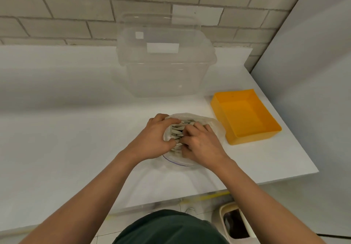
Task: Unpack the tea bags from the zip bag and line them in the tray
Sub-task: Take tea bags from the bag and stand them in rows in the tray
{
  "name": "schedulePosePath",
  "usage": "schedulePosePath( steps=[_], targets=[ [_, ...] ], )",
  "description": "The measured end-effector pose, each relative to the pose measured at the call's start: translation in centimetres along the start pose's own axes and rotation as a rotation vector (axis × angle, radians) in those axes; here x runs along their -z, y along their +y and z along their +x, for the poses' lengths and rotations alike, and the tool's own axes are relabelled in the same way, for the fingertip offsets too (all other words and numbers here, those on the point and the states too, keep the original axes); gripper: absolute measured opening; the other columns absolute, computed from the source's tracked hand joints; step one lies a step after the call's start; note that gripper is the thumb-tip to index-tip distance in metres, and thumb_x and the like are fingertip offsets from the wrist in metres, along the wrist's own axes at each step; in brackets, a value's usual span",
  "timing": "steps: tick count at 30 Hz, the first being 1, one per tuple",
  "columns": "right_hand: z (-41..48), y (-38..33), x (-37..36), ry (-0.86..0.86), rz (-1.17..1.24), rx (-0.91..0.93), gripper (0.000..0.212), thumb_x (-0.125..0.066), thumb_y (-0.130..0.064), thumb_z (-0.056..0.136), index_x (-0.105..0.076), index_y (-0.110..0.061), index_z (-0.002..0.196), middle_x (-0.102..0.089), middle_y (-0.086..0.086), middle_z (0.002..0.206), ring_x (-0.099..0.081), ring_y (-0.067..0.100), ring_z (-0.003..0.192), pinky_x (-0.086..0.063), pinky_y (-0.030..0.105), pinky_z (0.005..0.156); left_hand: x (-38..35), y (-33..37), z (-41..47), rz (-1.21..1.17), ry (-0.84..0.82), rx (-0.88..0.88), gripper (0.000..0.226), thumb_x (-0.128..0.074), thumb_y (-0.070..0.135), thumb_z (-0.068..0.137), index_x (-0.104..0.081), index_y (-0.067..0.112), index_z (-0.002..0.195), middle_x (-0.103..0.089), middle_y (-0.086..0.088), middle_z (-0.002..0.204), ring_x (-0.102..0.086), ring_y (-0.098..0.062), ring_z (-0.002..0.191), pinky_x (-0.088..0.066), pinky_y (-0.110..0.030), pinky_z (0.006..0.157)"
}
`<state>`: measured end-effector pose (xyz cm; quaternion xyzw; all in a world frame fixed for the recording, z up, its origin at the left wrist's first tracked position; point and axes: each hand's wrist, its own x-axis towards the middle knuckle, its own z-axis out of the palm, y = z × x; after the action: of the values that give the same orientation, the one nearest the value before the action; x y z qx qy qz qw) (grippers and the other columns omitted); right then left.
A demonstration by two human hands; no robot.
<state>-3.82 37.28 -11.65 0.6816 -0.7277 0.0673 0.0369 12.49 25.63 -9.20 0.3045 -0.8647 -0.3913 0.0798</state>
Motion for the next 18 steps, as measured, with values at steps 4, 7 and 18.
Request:
schedulePosePath(
  steps=[4, 7, 18],
  targets=[
    [-0.1, 0.4, 2.1, -0.007, 0.135, -0.042, 0.017, -0.068, -0.033, 0.084, -0.081, -0.024, 0.089, -0.066, -0.005, 0.098, -0.056, 0.023, 0.094, -0.040, 0.034, 0.071, 1.3, 0.1, -0.3, -0.008, -0.071, -0.056, 0.067, -0.072, 0.022, 0.089, -0.047, 0.045, 0.147, -0.032, 0.010, 0.155, -0.026, -0.014, 0.148, -0.028, -0.027, 0.115],
    [0.0, 0.8, 4.5, -0.046, 0.275, -0.124, 0.020, -0.072, -0.029, 0.088, -0.080, -0.022, 0.105, -0.073, -0.005, 0.107, -0.060, 0.020, 0.098, -0.050, 0.035, 0.079, 2.3, 0.6, -0.7, -0.009, -0.092, -0.108, 0.070, -0.080, 0.033, 0.087, -0.046, 0.048, 0.147, -0.023, 0.014, 0.163, -0.020, -0.006, 0.151, -0.026, -0.024, 0.115],
    [0.2, 3.1, 9.5, -0.008, 0.711, -0.308, 0.005, -0.074, -0.025, 0.092, -0.079, -0.026, 0.093, -0.077, -0.016, 0.086, -0.071, 0.001, 0.084, -0.058, 0.031, 0.079, 3.0, 3.8, -0.1, -0.410, 0.046, -0.139, 0.087, -0.093, 0.033, 0.073, -0.049, 0.035, 0.149, -0.052, 0.019, 0.145, -0.052, 0.004, 0.131, -0.050, -0.019, 0.104]
  ],
)
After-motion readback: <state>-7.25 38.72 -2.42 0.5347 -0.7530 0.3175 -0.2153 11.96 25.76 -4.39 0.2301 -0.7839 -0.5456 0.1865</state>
